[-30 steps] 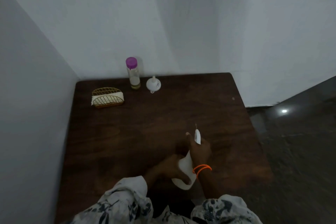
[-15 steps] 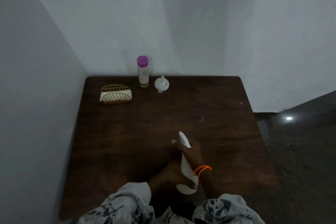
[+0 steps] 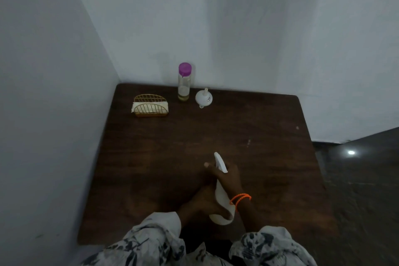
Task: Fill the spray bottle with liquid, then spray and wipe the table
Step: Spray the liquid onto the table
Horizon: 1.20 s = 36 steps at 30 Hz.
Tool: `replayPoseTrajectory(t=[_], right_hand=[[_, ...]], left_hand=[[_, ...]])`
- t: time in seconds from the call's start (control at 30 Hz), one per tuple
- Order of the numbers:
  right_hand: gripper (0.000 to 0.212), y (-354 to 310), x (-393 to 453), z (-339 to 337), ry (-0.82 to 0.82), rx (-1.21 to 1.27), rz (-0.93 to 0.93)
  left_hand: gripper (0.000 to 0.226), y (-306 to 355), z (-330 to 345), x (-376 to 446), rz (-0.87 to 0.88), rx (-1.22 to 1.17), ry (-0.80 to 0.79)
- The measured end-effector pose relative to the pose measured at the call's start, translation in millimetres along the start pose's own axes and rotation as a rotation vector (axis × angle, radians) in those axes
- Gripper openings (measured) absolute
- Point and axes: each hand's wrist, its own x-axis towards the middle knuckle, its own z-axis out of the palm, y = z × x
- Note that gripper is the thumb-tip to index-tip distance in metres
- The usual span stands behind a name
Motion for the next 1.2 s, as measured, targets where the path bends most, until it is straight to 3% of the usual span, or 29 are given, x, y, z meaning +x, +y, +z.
replayPoseTrajectory(t=[0.17, 0.37, 0.67, 0.87, 1.0, 1.2], right_hand=[[0.033, 0.0, -5.0, -0.4, 0.060, 0.000, -0.076], [0.035, 4.9, -9.5, 1.2, 0.147, -0.026, -0.048], [0.035, 8.6, -15.1, -0.4, 0.040, -0.022, 0.017], [0.043, -1.0, -11.8, 0.6, -0.093, -0.165, 0.068], [0.055, -5.0, -7.7, 4.4, -0.143, -0.242, 0.127], [0.037, -18.6, -12.7, 4.5, -0.263, -0.227, 0.104]], left_hand=[[0.131, 5.5, -1.3, -1.6, 0.098, 0.108, 0.007], [0.127, 10.8, 0.7, -9.9, 0.109, 0.150, -0.024], [0.133, 10.6, 9.3, -17.3, 0.068, 0.140, -0.038], [0.094, 8.1, 25.0, -19.7, -0.080, -0.076, 0.077], [0.095, 9.2, 30.0, -22.7, -0.088, -0.150, 0.156], [0.113, 9.5, 21.8, -27.7, -0.050, -0.161, 0.207]])
